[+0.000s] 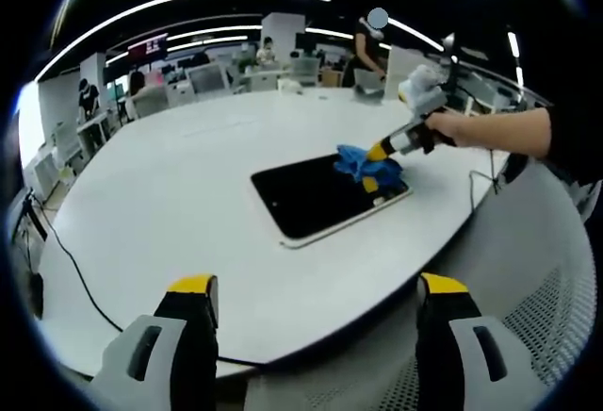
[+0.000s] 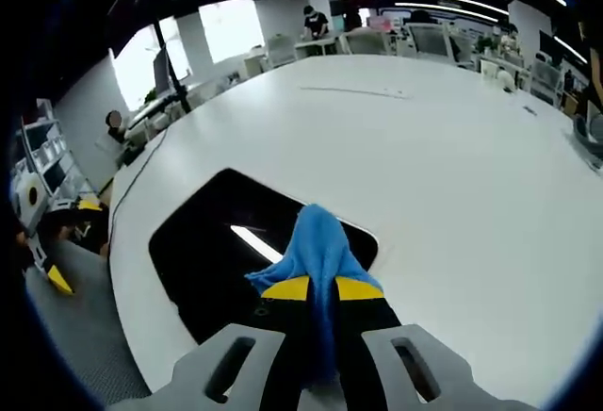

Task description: Wipe the mirror surface with the cleaning cloth until all visible marks leave the cleaned area.

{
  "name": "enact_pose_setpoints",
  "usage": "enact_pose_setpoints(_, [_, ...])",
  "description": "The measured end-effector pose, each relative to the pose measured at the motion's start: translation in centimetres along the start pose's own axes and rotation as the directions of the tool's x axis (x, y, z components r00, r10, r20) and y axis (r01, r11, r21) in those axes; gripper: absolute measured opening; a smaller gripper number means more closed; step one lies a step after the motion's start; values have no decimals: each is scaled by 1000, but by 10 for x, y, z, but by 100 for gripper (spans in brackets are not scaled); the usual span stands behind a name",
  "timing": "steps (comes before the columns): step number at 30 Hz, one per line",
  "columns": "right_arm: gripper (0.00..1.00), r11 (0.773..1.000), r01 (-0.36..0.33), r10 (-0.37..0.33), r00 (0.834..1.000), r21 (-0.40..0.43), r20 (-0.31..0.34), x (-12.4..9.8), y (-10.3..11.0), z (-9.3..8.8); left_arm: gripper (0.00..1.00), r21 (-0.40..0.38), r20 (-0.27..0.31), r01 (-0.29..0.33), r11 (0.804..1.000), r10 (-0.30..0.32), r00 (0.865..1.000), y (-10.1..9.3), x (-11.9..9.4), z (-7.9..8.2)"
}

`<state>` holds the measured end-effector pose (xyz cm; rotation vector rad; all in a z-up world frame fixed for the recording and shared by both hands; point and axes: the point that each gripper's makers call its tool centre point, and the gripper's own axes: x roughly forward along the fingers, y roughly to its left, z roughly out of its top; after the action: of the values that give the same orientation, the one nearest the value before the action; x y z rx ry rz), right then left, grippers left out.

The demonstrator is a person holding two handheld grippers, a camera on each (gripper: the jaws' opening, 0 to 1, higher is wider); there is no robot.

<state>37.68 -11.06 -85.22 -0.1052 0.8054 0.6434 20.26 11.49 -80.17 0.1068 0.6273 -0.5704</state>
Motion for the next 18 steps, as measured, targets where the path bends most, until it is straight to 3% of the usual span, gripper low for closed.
enact_pose_setpoints(5, [3,999,-5,5,1000,37,0,1,-2,2,87,1,3,-3,1000,3,1000,0,0,0])
enact_pose_setpoints(18, [3,1000,11,-11,1000,26,-5,-1,7,6,86,-6,-6,-9,1000,9,1000,1,0,-1])
